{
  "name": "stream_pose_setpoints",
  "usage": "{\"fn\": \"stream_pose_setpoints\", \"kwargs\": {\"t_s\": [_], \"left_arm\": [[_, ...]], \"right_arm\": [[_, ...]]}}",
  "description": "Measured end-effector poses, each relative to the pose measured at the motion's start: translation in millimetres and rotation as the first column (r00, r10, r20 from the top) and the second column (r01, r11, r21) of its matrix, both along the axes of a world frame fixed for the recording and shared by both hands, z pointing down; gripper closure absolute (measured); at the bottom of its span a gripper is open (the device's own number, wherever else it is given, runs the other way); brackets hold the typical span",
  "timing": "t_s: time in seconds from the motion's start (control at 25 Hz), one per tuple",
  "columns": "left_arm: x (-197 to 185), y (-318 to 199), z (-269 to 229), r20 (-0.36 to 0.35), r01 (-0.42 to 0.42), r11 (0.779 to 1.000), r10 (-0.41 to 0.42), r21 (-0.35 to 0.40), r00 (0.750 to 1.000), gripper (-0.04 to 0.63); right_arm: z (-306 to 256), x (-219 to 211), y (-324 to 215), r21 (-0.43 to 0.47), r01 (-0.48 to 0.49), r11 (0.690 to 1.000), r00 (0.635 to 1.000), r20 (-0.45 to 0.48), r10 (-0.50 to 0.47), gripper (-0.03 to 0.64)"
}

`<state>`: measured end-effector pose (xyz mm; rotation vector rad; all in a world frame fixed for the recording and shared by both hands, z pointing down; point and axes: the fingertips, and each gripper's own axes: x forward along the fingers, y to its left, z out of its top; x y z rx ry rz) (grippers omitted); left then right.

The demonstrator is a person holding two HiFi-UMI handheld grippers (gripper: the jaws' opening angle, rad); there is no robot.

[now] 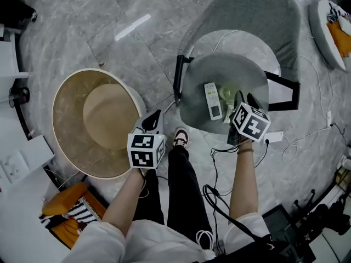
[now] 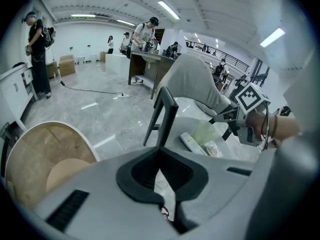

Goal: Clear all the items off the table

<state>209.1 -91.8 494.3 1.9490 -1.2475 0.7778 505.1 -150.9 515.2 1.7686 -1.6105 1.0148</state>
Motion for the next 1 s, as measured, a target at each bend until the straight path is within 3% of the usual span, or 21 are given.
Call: {"fn": "stream_pose_setpoints", "kwargs": {"t_s": [0.24, 0.36, 0.44, 0.6, 0.76, 1.0], "left_arm": [[-71, 18, -76, 0.009, 0.071, 0.995, -0.072, 0.068, 0.997, 0.588], [-123, 39, -124, 0.008, 0.132, 0.985, -0.134, 0.108, 0.991, 0.588], [-159, 57, -159, -0.007, 0.187, 0.972, -0.188, 0.143, 0.982, 0.588], [-233, 92, -228, -0.044, 0.296, 0.924, -0.295, 0.242, 0.955, 0.588], [-302, 122, -283, -0.092, 0.392, 0.849, -0.386, 0.353, 0.918, 0.588], [-394, 176, -341, -0.126, 0.464, 0.768, -0.458, 0.441, 0.880, 0.588]], "right_arm": [[-52, -38, 24, 0.040, -0.051, 0.998, 0.999, -0.002, 0.051, 0.439], [-92, -84, 37, 0.066, -0.047, 0.997, 0.999, 0.022, 0.046, 0.443], [-121, -129, 44, 0.087, 0.007, 0.996, 0.999, 0.031, -0.010, 0.459], [-181, -252, 53, 0.151, 0.226, 0.962, 0.972, 0.024, -0.232, 0.492], [-229, -379, 67, 0.231, 0.422, 0.877, 0.899, 0.015, -0.437, 0.523], [-291, -503, 119, 0.319, 0.525, 0.789, 0.831, 0.010, -0.557, 0.569]]}}
